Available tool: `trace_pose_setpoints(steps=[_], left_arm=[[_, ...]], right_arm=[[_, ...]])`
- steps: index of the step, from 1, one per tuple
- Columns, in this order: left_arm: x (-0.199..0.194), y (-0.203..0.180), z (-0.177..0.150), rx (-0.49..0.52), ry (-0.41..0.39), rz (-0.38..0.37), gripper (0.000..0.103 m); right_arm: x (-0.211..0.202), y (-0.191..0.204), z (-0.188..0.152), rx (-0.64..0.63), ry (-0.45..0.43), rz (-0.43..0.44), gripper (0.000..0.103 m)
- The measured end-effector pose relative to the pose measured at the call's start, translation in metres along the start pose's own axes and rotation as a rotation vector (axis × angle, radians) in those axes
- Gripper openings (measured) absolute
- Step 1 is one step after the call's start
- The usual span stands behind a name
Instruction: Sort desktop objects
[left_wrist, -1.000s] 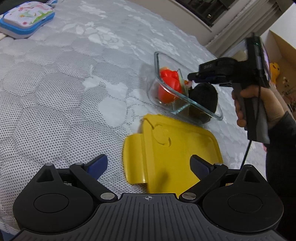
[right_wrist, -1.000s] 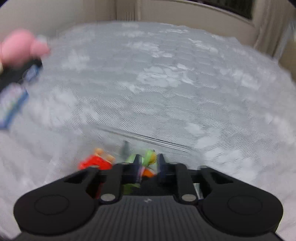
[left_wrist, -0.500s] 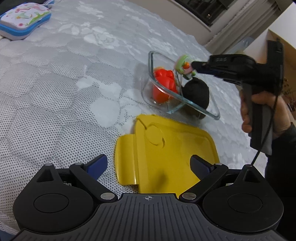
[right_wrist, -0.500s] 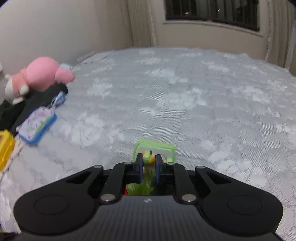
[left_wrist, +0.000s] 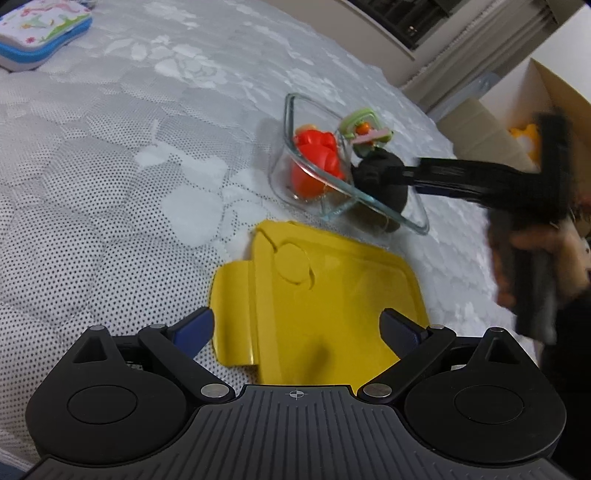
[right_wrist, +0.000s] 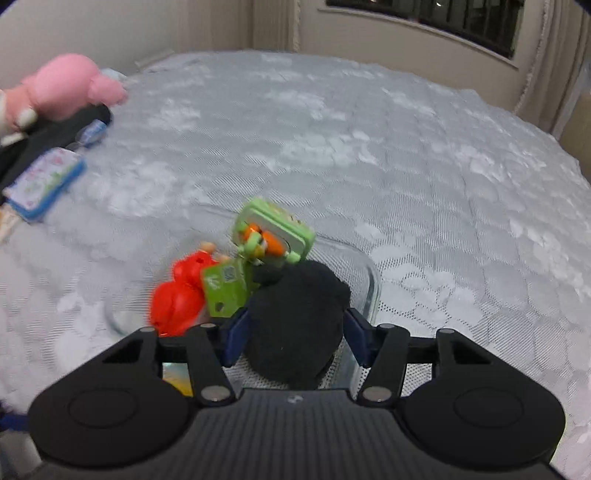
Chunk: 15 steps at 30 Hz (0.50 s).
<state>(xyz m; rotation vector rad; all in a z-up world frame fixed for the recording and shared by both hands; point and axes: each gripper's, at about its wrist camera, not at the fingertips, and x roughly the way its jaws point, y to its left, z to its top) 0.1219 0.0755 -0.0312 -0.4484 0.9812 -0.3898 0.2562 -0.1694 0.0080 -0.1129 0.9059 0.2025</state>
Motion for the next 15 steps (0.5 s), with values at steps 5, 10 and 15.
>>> trace_pose_setpoints(steps=[5,10,15], left_arm=[[-0.005,0.012,0.001,-0.032,-0.011,-0.003,0.099],[-0.008,0.014,0.003,-0.033,-0.025,-0.028,0.099],[-0.006,0.018,0.003,-0.04,-0.018,-0.038,0.099]], right_arm=[[0.012,0.03,0.009,-0.219,0.098,-0.075,0.05],[0.005,0.053,0.015,-0.42,0.284,-0.119,0.045],[0.014,0.046,0.02,-0.344,0.286,-0.087,0.057]])
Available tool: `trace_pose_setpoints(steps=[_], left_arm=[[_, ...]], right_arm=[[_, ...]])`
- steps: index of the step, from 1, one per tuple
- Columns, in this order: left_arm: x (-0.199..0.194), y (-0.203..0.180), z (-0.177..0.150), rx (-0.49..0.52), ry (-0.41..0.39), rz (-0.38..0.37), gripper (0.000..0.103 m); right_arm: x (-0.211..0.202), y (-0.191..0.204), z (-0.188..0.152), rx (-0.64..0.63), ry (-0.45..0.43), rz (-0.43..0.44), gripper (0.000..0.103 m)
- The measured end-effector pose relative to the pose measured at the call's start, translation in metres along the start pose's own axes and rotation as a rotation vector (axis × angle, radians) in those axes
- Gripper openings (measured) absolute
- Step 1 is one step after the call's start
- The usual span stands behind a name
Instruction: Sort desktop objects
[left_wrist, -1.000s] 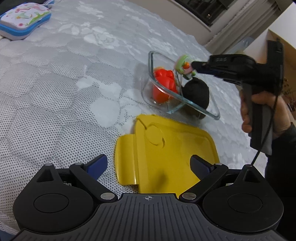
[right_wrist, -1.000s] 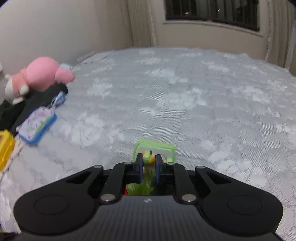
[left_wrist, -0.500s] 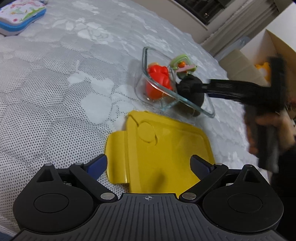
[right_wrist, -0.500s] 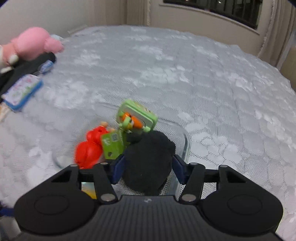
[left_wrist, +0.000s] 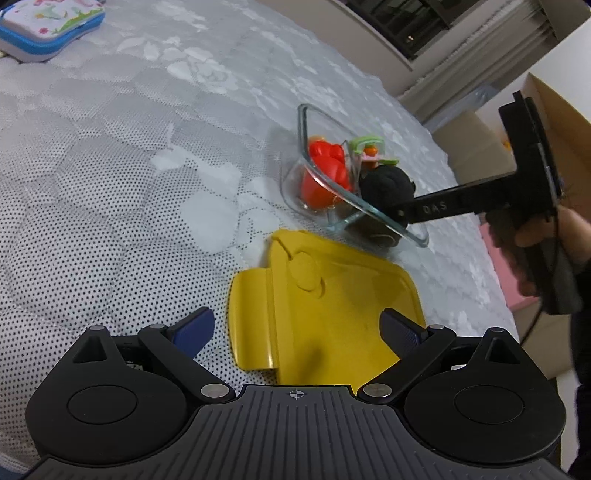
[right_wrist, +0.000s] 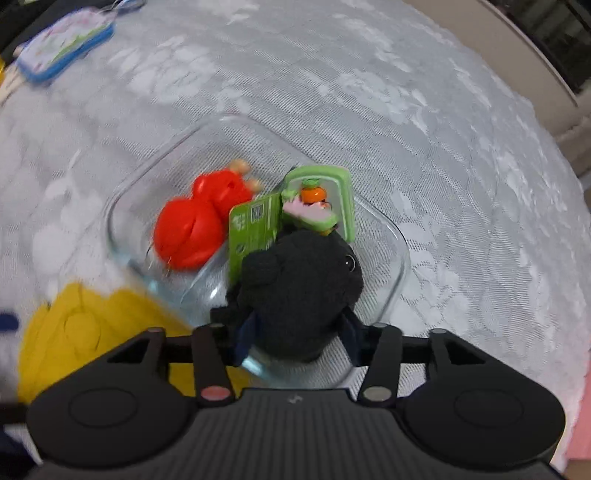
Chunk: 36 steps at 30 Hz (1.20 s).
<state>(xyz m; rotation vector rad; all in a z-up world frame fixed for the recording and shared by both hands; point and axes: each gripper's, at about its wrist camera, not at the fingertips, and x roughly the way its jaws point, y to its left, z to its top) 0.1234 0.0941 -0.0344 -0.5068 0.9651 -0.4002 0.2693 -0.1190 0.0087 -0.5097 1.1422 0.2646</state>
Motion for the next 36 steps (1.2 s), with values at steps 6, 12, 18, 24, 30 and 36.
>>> trace_pose_setpoints(steps=[6,12,18,24,30,36], left_arm=[[-0.006,0.004,0.004,-0.01,-0.023,0.002,0.099],[-0.006,-0.001,0.003,0.007,-0.019,0.014,0.099],[-0.005,0.009,0.005,-0.019,-0.02,0.027,0.099],[0.0,0.002,0.005,0.024,-0.016,0.049,0.099],[0.002,-0.001,0.007,0.017,-0.018,0.057,0.099],[0.001,-0.001,0.004,0.03,-0.011,0.06,0.099]], right_arm=[[-0.044,-0.025,-0.001,0.097,-0.197,0.02,0.057],[-0.022,-0.046,0.008,0.326,-0.413,-0.036,0.025],[0.019,-0.043,0.0,0.39,-0.3,-0.001,0.004],[0.004,-0.049,-0.012,0.408,-0.342,0.009,0.008],[-0.009,-0.047,-0.003,0.42,-0.454,0.137,0.017],[0.019,-0.044,-0.015,0.431,-0.395,0.135,0.03]])
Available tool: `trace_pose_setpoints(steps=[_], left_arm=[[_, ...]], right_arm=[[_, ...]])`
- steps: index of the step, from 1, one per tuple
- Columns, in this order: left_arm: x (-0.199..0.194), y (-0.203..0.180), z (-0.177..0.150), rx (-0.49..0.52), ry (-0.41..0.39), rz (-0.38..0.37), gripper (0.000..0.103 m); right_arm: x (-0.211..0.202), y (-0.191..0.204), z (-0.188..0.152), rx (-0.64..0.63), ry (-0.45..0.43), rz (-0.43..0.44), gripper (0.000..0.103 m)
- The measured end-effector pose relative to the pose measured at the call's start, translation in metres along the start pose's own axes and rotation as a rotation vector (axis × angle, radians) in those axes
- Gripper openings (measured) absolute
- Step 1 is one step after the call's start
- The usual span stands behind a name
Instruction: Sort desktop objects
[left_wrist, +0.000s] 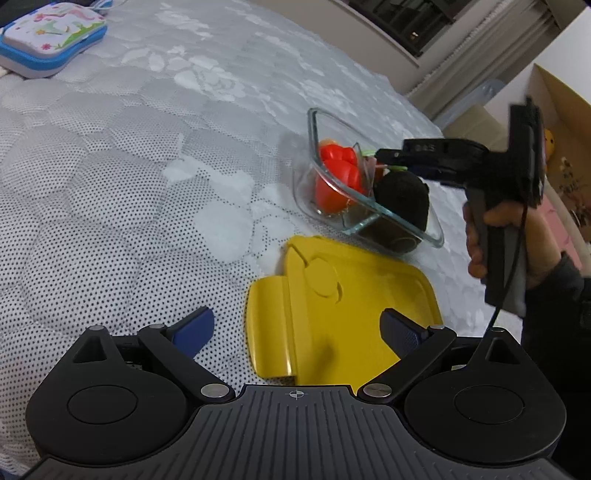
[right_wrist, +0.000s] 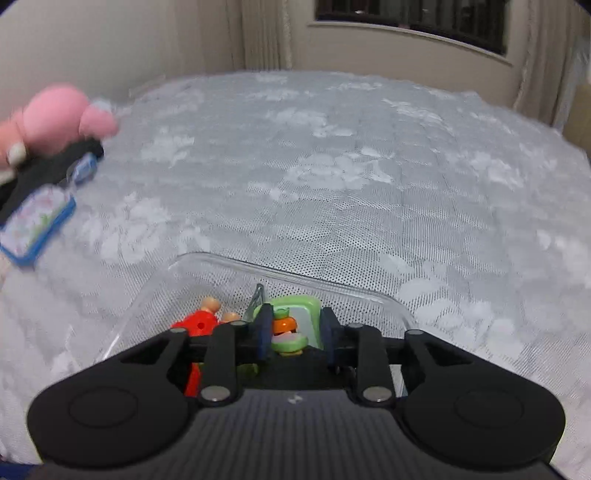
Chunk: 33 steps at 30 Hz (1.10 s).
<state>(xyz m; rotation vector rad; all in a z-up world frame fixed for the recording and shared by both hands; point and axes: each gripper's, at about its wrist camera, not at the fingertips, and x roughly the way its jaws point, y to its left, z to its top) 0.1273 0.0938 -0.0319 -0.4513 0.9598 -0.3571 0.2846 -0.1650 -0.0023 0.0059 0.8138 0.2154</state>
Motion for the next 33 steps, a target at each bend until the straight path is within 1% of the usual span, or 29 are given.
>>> trace_pose_setpoints(steps=[2,4,5,7,8,9,11,13,15,17,21,25,27,28,30,31,32,33], left_arm=[[0.0,-0.001,0.002,-0.008,-0.001,0.008,0.099],[-0.004,-0.002,0.002,-0.004,-0.01,0.019,0.099],[-0.007,-0.002,0.002,-0.001,-0.018,0.028,0.099],[-0.012,-0.004,0.003,-0.001,-0.039,0.056,0.099],[-0.013,-0.004,0.004,-0.004,-0.042,0.069,0.099],[-0.014,-0.006,0.004,-0.007,-0.042,0.077,0.099],[-0.014,-0.01,0.003,-0.006,-0.039,0.098,0.099],[-0.013,-0.016,0.001,-0.003,-0.034,0.121,0.099],[-0.011,-0.024,-0.002,0.007,-0.031,0.146,0.099],[-0.008,-0.036,-0.008,0.039,-0.017,0.163,0.099],[-0.009,-0.064,-0.023,0.167,0.009,0.198,0.099],[-0.015,-0.089,-0.036,0.329,-0.017,0.275,0.099],[-0.016,-0.099,-0.041,0.393,-0.029,0.308,0.099],[-0.015,-0.102,-0.04,0.398,-0.027,0.308,0.099],[-0.013,-0.106,-0.039,0.405,-0.022,0.303,0.099],[-0.012,-0.106,-0.038,0.401,-0.02,0.291,0.099],[-0.01,-0.106,-0.037,0.397,-0.017,0.281,0.099],[-0.009,-0.105,-0.036,0.394,-0.015,0.271,0.099]], right_arm=[[-0.007,-0.007,0.0,0.044,-0.022,0.033,0.03],[-0.029,-0.018,0.004,0.094,-0.094,0.071,0.029],[-0.05,-0.024,0.004,0.117,-0.153,0.086,0.03],[-0.088,-0.033,-0.005,0.133,-0.236,0.109,0.043],[-0.109,-0.039,-0.015,0.143,-0.272,0.127,0.054],[-0.124,-0.044,-0.025,0.151,-0.289,0.138,0.058],[-0.144,-0.054,-0.053,0.15,-0.272,0.159,0.06],[-0.152,-0.067,-0.082,0.165,-0.226,0.179,0.06],[-0.154,-0.081,-0.108,0.211,-0.182,0.207,0.06],[-0.152,-0.096,-0.132,0.274,-0.141,0.242,0.06],[-0.151,-0.118,-0.17,0.406,-0.065,0.347,0.06],[-0.145,-0.135,-0.204,0.558,0.015,0.474,0.06],[-0.146,-0.142,-0.208,0.607,-0.024,0.469,0.061],[-0.15,-0.142,-0.205,0.601,-0.069,0.453,0.061],[-0.155,-0.14,-0.181,0.567,-0.185,0.414,0.061],[-0.153,-0.135,-0.166,0.534,-0.215,0.396,0.06],[-0.149,-0.124,-0.144,0.468,-0.237,0.364,0.057],[-0.141,-0.113,-0.126,0.402,-0.25,0.328,0.056]])
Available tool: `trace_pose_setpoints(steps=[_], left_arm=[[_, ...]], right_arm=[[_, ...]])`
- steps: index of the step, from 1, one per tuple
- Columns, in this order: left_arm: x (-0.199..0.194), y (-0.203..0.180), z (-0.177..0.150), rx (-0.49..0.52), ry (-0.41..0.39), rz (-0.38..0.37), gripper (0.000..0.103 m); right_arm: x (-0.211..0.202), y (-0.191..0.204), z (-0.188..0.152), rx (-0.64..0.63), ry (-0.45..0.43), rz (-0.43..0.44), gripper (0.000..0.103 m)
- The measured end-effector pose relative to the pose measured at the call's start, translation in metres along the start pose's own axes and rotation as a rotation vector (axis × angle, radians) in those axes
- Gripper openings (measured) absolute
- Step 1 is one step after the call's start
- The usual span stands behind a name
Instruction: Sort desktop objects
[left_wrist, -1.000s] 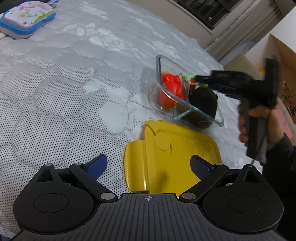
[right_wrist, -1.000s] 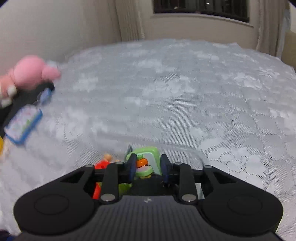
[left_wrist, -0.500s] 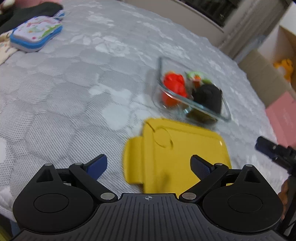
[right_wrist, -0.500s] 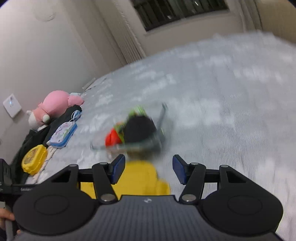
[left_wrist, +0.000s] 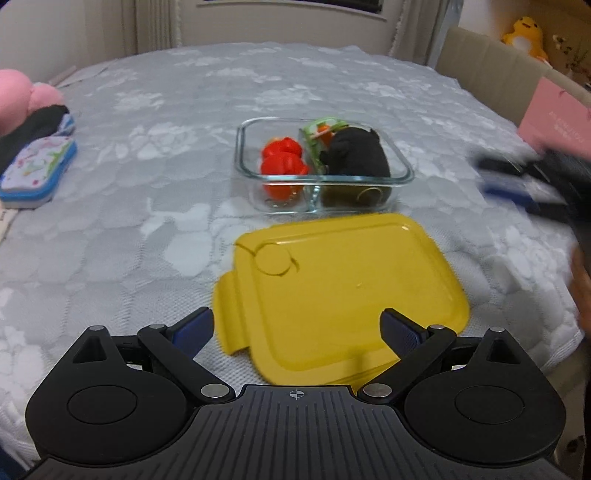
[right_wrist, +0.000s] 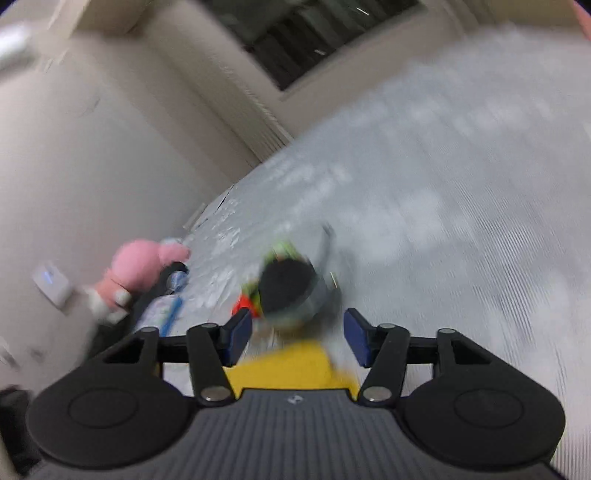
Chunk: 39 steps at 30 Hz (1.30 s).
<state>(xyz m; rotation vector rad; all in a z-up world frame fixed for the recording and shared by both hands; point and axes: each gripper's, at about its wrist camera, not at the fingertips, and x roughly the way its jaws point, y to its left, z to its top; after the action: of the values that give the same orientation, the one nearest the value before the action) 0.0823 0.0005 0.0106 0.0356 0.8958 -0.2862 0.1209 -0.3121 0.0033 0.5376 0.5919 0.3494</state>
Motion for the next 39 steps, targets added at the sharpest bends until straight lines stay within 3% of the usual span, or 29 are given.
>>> trace_pose_setpoints(steps=[5,9,12,16,21,23,26,29,32,34,36,39], left_arm=[[0.005,0.013,0.002,-0.042,-0.025,-0.054,0.099],[0.01,0.036,0.0,-0.091,-0.036,-0.095,0.1],[0.018,0.051,-0.001,-0.137,-0.025,-0.107,0.1],[0.022,0.064,-0.003,-0.177,-0.026,-0.131,0.1],[0.021,0.064,-0.003,-0.179,-0.028,-0.155,0.1],[0.021,0.062,-0.002,-0.173,-0.028,-0.165,0.1],[0.022,0.059,-0.002,-0.166,-0.025,-0.179,0.1],[0.022,0.059,-0.003,-0.162,-0.024,-0.177,0.1],[0.025,0.062,-0.001,-0.189,-0.02,-0.175,0.1],[0.026,0.062,0.001,-0.2,-0.019,-0.181,0.1],[0.025,0.059,0.001,-0.194,-0.023,-0.191,0.1],[0.024,0.057,-0.002,-0.166,-0.021,-0.188,0.1]], right_arm=[[0.11,0.063,0.046,-0.302,0.104,-0.168,0.056],[0.18,0.088,0.055,-0.391,0.246,-0.254,0.056],[0.212,0.094,0.044,-0.421,0.347,-0.34,0.056],[0.204,0.08,0.04,-0.317,0.267,-0.319,0.046],[0.174,0.035,0.058,0.073,0.191,-0.253,0.041],[0.166,0.023,0.064,0.211,0.178,-0.229,0.036],[0.161,0.009,0.07,0.351,0.231,-0.209,0.039],[0.148,0.011,0.082,0.32,0.209,-0.229,0.042],[0.127,0.035,0.093,0.104,0.098,-0.249,0.042],[0.132,0.053,0.091,-0.046,0.074,-0.259,0.042],[0.145,0.065,0.083,-0.141,0.088,-0.243,0.04],[0.171,0.076,0.068,-0.179,0.186,-0.19,0.034]])
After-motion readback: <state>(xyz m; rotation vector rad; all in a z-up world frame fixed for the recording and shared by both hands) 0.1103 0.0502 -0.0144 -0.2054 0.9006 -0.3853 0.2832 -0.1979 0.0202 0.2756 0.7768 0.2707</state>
